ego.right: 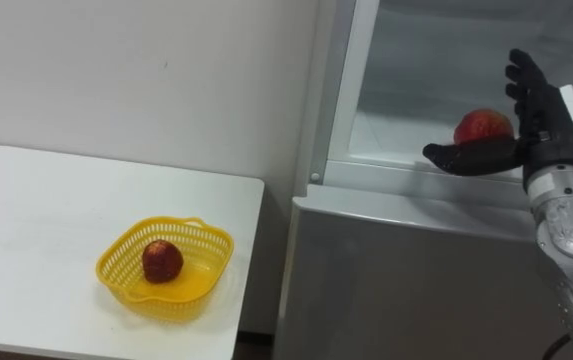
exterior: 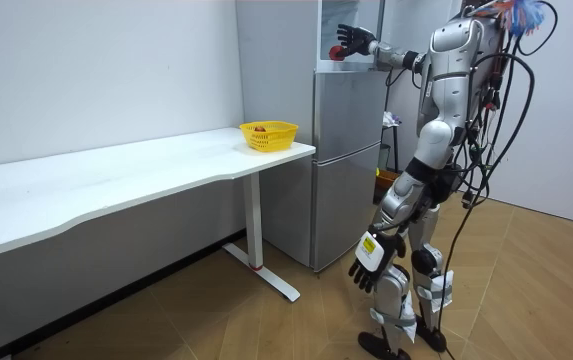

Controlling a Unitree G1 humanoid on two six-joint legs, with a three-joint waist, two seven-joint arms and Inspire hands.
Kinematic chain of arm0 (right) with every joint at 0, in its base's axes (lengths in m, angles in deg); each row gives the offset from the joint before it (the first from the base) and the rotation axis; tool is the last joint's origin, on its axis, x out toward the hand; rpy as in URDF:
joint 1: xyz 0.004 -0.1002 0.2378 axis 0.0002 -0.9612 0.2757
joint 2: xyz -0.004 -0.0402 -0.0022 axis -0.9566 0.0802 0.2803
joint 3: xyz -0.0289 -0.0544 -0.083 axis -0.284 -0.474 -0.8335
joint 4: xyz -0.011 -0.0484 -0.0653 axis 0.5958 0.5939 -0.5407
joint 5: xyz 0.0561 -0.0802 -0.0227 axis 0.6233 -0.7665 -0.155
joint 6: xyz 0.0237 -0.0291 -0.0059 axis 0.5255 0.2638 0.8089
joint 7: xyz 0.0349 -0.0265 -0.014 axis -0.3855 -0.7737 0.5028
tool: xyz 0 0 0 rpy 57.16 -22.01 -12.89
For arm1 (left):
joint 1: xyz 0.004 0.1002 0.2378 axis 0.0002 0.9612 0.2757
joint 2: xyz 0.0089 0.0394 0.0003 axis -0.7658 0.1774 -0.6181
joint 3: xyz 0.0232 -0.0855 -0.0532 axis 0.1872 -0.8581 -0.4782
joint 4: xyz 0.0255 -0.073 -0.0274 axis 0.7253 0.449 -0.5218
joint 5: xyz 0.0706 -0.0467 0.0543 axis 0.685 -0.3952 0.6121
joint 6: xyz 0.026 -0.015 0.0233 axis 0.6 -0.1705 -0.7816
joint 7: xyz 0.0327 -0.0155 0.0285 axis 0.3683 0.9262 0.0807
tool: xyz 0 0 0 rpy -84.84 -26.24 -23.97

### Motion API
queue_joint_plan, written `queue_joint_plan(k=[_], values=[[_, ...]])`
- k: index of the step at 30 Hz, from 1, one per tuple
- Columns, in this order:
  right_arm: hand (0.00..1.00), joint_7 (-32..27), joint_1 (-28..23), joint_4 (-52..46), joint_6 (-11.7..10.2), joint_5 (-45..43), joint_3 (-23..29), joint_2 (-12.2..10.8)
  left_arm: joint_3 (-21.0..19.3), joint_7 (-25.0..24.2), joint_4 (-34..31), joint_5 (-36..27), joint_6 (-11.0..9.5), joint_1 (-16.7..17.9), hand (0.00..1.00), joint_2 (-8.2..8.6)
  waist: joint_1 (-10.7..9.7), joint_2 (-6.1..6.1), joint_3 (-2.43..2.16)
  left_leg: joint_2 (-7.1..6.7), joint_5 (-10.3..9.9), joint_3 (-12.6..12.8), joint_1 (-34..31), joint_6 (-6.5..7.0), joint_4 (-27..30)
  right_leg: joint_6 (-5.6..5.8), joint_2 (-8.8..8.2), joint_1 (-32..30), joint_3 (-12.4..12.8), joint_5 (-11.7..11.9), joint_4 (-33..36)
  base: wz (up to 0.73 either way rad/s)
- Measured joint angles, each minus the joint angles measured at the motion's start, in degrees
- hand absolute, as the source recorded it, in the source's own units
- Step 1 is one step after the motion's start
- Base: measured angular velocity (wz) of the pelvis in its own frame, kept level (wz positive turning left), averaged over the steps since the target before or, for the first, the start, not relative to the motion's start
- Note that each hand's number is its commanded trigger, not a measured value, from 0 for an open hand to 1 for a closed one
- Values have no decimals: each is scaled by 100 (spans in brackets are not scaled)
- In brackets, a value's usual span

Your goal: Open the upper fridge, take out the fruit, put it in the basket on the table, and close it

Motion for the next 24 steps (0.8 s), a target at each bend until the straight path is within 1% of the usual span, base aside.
queue_joint_plan(k=[3, 7, 14, 20, 22, 24], values=[[0, 14, 0, 10, 2, 2, 0, 3, 1, -3, 0, 1, 1, -2, 0, 0, 1, 27, 11, -1, 0, -3, -21, 0, 12, 0, 0, -7, -1, 0, 0, 0], [0, 77, 0, 221, 18, 112, 0, 3, 1, -3, 1, 1, 5, 0, 0, -1, 4, 43, 9, -3, 0, 2, -24, 0, 19, 0, 0, -6, 2, 0, 0, 0], [0, 85, 6, 236, 28, 147, 1, 3, 1, -3, 5, 1, 46, -11, 0, -4, -9, 59, 2, -9, 0, 1, -24, 0, 18, 0, 6, -3, 3, 0, 0, 0], [0, 86, 253, 466, 30, 155, 1, 10, -3, -6, 9, -11, 45, 4, 0, -4, -33, 57, 2, -11, 0, 5, -34, 0, 18, 0, 11, -4, 6, 0, 0, 0], [0, 101, 404, 660, 43, 209, 1, 25, -12, -16, 6, -27, 45, -1, 0, -4, -40, 54, -1, -11, 0, 5, -36, 0, 18, 0, 11, -3, 7, 0, 0, 0], [0, 117, 416, 682, 64, 227, 1, 60, -25, -16, 6, -23, 45, -7, 0, -4, -22, 50, -3, -11, 0, 5, -37, 0, 19, 0, 12, -1, 7, 0, 1, 0]])
